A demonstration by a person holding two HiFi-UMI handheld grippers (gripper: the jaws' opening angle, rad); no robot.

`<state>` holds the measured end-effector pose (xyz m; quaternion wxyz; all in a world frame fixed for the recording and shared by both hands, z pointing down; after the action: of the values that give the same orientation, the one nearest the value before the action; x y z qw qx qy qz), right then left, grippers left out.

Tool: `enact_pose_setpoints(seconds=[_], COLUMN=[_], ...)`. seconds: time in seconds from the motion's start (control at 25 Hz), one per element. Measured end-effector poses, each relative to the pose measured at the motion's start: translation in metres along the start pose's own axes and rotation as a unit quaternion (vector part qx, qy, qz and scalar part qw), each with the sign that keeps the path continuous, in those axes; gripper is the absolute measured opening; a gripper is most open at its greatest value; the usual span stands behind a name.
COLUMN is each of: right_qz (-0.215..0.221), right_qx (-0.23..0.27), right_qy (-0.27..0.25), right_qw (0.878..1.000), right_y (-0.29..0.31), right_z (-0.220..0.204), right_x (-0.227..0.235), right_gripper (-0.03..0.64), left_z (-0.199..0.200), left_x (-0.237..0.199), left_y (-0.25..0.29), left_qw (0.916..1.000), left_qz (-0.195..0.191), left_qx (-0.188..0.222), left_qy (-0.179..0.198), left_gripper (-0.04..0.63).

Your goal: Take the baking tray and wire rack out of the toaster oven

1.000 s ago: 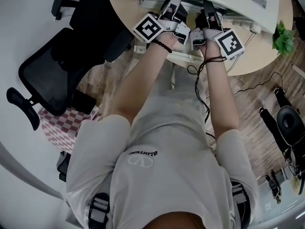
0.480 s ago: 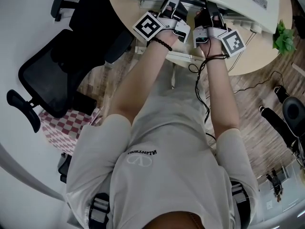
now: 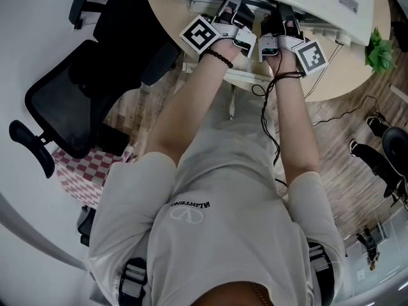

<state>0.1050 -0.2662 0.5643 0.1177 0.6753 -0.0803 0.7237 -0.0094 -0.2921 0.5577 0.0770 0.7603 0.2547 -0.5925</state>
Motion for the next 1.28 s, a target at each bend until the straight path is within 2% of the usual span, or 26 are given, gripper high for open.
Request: enact_pose_setpoints(seconds=[0.16, 0.36, 0.8, 0.96, 1.28], right_qz=[0.011, 0.020, 0.027, 0.026, 0.028], right_qx=[-0.001, -0.001, 0.010, 0.016, 0.033], right_qy=[0.006, 0.018, 0.025, 0.024, 0.030], right_qw=[1.000, 1.000, 0.999, 0.999, 0.999], right_y=[0.005, 0.005, -0.003, -0.011, -0.030], right_z=[0.003, 0.001, -0.005, -0.009, -0.020], right_x=[-0.003, -0.004, -0.007, -0.007, -0.007], right_gripper=[0.077, 0.023, 0.014, 0.012, 0.011], left_z=[-0.001, -0.002, -0.003, -0.005, -0.008], left_x=[-0.002, 0.000, 0.004, 0.005, 0.012], left_y=[0.000, 0.000, -0.009, -0.018, -0.039], left_qw=[1.0000, 0.9999, 0.9999, 0.9999, 0.9995], left_qz=[-0.003, -0.006, -0.006, -0.005, -0.018], left_qx=[-0.003, -0.002, -0.007, -0.011, -0.024], left_qy=[-0.004, -0.011, -0.011, 0.000, 0.002], left_gripper=[0.012, 0.011, 0.006, 0.005, 0.005])
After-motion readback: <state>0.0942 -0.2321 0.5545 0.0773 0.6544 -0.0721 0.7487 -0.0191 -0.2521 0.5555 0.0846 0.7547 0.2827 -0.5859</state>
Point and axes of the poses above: the fingertips, and each gripper's own axes: y forward along the fingers, x to its right, z out of its top, the point moved 1 cm from there along -y, backward along the fingers, and after that the axes turned 13 degrees about y, right-handed, at the moved point
